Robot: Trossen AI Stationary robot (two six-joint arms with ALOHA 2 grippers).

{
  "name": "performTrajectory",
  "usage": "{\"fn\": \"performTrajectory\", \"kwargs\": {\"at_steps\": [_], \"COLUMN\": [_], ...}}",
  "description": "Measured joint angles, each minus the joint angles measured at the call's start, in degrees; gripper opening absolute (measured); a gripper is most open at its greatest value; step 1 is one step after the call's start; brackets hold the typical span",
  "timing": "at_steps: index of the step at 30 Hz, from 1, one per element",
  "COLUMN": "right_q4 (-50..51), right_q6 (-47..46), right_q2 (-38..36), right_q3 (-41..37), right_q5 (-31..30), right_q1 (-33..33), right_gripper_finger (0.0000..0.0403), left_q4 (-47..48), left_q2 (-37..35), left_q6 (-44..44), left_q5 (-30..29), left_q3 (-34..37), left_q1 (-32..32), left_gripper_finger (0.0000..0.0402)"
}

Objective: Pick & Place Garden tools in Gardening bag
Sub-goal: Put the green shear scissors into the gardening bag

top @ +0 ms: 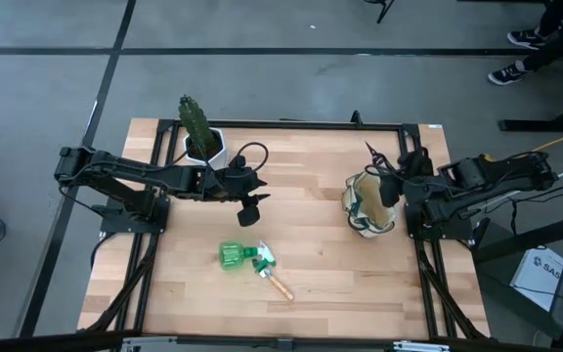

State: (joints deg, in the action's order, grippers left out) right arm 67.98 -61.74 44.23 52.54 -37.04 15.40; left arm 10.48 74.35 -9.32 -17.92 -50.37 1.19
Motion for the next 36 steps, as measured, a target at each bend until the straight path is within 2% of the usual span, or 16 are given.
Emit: {"fn": "performTrajectory", "kwargs": {"at_steps": [6,11,25,36], "right_q4": [-3.07,-9.76,-17.74,-19.38], "right_q6": [-5.83,-4.8,-3.14,-2.42], "right_q2": [-0.07,0.42,6.52,7.43], "right_q3": [-4.19,-5.95,-7.14,-7.14], "right_q5": [1.72,1.71,2.79,4.73], "right_q1": [0.0,0.0,0.0,-0.01], "right_gripper_finger": [0.003,0.003,0.003,0.003], "left_q4": [0.0,0.0,0.0,0.0], "left_q2": [0.0,0.0,0.0,0.0], "left_q6": [0.0,0.0,0.0,0.0], "left_q5": [-0.01,0.01,-0.01,-0.01], "left_q3": [0.0,0.0,0.0,0.0], "left_q1": [0.02,0.0,0.01,0.02], "left_gripper_finger": [0.0157,0.0157,0.0157,0.0157]}}
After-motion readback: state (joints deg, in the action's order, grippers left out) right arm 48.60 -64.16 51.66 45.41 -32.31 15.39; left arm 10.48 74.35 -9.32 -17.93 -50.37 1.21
